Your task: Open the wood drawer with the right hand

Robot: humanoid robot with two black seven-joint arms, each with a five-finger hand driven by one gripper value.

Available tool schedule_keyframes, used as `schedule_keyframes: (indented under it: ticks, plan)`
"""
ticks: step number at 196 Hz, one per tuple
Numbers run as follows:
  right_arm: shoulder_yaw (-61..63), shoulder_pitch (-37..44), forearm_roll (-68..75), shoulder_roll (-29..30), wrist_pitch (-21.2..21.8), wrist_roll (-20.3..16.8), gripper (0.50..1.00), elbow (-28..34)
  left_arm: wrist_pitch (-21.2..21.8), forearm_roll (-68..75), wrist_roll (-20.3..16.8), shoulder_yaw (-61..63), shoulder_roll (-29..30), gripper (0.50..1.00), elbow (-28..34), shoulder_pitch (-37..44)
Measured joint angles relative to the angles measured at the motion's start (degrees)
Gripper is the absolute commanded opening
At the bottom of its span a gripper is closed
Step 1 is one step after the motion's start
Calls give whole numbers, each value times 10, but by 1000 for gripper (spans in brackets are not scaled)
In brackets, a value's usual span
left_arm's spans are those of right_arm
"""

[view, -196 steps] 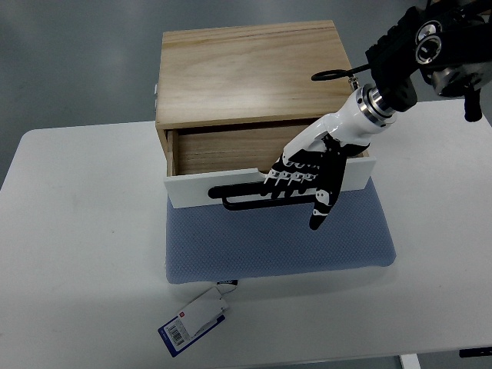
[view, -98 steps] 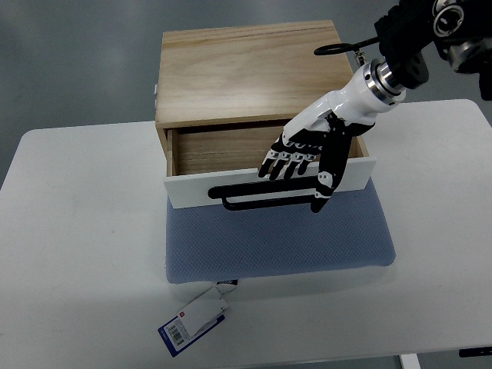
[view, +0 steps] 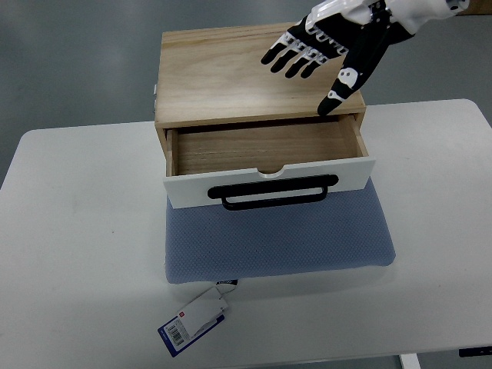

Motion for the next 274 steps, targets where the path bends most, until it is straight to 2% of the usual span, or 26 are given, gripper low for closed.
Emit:
schedule_keyframes:
  ticks: [24, 54, 94, 127, 149, 168, 211, 274]
  plan:
    - [66, -59, 2, -53, -43, 0, 924, -21, 0, 0, 0, 0, 0, 1000, 0, 0]
    - [188, -175, 3, -121, -104, 1, 924, -60, 0, 0, 0, 0, 0, 1000, 0, 0]
    - [398, -375, 4, -139, -175, 3, 924, -142, 0, 0, 0, 0, 0, 1000, 0, 0]
    - [584, -547, 2, -96, -229, 4, 924, -213, 0, 0, 0, 0, 0, 1000, 0, 0]
    - [673, -628, -1, -50, -260, 5, 926, -261, 0, 0, 0, 0, 0, 1000, 0, 0]
    - [716, -674, -3, -11, -269, 16, 924, -307, 0, 0, 0, 0, 0, 1000, 0, 0]
    - [731, -736, 4, 46, -272, 69, 926, -389, 0, 0, 0, 0, 0, 1000, 0, 0]
    - [818, -799, -5, 127, -272, 73, 930, -427, 0, 0, 0, 0, 0, 1000, 0, 0]
